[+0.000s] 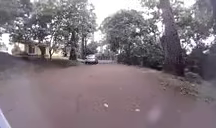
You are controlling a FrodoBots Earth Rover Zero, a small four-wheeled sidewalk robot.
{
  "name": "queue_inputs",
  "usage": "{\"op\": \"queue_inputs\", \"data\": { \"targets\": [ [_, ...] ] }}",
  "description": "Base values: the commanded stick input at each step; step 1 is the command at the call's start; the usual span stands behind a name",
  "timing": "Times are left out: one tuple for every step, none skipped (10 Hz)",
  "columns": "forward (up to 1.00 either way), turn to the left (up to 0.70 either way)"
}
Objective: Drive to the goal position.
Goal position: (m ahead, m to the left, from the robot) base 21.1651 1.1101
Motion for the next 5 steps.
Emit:
{"op": "queue_inputs", "data": {
  "targets": [
    [0.70, 0.00],
    [0.70, 0.00],
    [0.70, 0.00],
    [0.70, 0.00],
    [0.70, 0.00]
  ]
}}
